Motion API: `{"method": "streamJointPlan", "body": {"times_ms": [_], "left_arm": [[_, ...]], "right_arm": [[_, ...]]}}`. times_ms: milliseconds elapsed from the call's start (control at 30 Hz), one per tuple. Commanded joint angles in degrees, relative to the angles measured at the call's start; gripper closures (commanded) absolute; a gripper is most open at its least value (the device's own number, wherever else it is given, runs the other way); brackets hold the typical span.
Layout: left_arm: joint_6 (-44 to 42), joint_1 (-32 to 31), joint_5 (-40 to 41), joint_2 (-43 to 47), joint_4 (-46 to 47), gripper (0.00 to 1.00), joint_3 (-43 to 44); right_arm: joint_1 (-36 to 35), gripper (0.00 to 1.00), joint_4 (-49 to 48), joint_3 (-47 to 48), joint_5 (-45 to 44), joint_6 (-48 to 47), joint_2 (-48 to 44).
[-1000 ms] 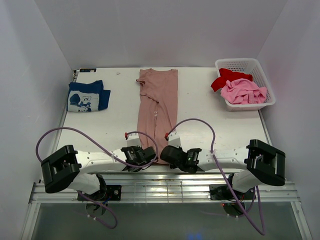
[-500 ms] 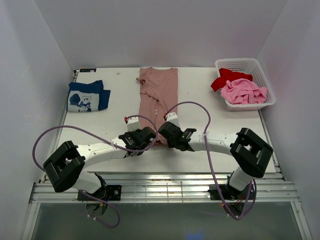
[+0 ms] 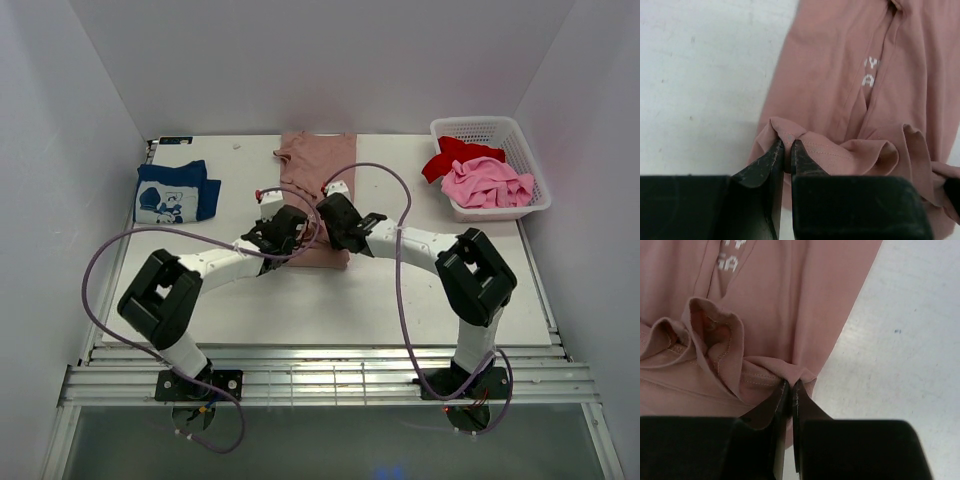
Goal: Fold and stack the t-shirts
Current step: Fold the tshirt
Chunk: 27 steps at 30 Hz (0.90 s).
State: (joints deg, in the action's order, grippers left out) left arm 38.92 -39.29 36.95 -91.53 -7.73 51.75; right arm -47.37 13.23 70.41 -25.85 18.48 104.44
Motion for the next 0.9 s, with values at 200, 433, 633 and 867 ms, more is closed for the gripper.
{"method": "streamJointPlan", "body": {"times_ms": [200, 433, 633, 867], "left_arm": [[-9.4, 7.8, -7.2, -14.1, 9.2, 1.00, 11.9], [-11.6, 10.7, -9.3, -16.3, 9.5, 1.00, 18.6], [-12.4, 12.2, -10.6, -19.6, 8.6, 1.00, 24.7], [-13.7, 13.6, -13.1, -26.1, 8.1, 1.00, 30.5]], "right_arm": [[7.3, 0.92, 1.0, 16.0, 4.4, -8.3, 10.6], [10.4, 0.92, 2.4, 23.1, 6.2, -10.1, 14.6], [12.7, 0.92, 3.8, 28.0, 7.6, -11.2, 17.7], [14.9, 0.92, 4.7, 35.6, 9.4, -12.8, 23.5]]}}
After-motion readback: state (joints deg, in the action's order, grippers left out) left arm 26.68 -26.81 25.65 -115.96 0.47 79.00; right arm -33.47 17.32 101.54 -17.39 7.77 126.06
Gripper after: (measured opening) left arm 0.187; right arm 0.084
